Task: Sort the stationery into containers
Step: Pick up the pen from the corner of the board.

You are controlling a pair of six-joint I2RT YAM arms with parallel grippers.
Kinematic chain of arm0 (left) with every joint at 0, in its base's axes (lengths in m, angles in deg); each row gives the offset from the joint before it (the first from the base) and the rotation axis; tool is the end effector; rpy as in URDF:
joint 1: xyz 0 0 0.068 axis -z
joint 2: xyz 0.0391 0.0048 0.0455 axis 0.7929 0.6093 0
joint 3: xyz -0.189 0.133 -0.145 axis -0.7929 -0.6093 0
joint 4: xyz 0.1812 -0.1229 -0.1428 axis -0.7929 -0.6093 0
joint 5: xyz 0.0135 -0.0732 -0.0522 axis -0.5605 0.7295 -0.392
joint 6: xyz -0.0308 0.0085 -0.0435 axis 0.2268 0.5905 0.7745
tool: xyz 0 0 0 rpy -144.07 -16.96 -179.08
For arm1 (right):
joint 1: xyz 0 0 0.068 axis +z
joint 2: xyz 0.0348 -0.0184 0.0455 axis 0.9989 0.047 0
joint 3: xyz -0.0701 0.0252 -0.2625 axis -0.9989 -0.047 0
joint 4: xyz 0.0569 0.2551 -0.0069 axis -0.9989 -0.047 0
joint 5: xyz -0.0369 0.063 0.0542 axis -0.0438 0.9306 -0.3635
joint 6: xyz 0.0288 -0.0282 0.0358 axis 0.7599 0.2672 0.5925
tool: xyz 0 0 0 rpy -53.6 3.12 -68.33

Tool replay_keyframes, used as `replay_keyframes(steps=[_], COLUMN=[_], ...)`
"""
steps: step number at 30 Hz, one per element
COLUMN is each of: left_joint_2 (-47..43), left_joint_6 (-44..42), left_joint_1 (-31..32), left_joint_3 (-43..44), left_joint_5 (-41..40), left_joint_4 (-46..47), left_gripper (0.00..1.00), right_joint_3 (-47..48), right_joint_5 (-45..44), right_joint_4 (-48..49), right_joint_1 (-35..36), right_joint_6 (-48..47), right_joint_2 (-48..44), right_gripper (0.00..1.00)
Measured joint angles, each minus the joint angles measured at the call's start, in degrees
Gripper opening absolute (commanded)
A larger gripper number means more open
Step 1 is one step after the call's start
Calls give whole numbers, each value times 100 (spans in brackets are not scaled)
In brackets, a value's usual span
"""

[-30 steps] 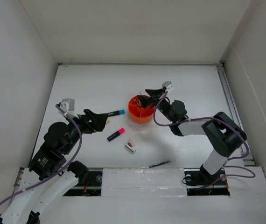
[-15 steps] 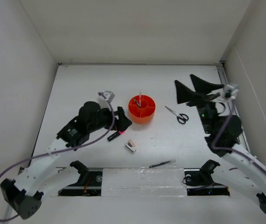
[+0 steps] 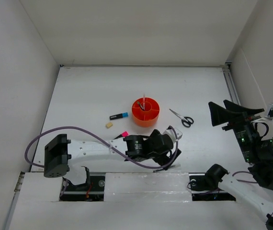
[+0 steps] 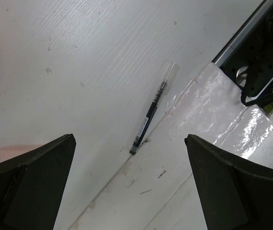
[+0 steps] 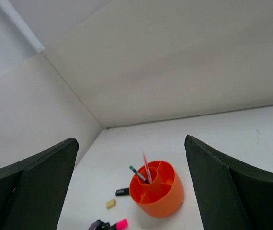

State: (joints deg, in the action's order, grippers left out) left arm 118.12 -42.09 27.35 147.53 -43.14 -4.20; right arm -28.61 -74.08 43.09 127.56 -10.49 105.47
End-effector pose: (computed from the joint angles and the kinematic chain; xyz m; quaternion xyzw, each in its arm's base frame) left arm 0.0645 -0.3224 0.2815 0.3946 0.8194 -0.2683 0.3177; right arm 0.0436 0.0182 0.4339 0.0678 0.5799 0.3037 0.7530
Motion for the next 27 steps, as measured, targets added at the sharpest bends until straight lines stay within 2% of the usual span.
replay_keyframes(steps=[6,13,17,20,24,27], left_joint_2=[820,1934,2037,2050,2221,2387], left_joint_6=[-385,-756,-839,-885,-929,-946], left_joint_1=[269,293,295,295,295,295], left_joint_3=[151,424,433,503,693,732], left_joint_5=[-138,-20,9,24,105,151], left_joint_4=[256,413,446,503,614,678], left_gripper=[98,80,78,67,61,59], right_joint_3=[7,-4,-4,-4,-4,-4], right_joint_5=[354,695,761,776,824,844], right_joint_4=[-544,-850,-940,-1001,-1069,-1121], right_joint_1=[0,0,0,0,0,0], right_joint_6=[48,59,61,61,57,57], right_joint_2=[-398,-640,-782,-822,-833,-881], right_gripper=[99,98,97,97,97,95])
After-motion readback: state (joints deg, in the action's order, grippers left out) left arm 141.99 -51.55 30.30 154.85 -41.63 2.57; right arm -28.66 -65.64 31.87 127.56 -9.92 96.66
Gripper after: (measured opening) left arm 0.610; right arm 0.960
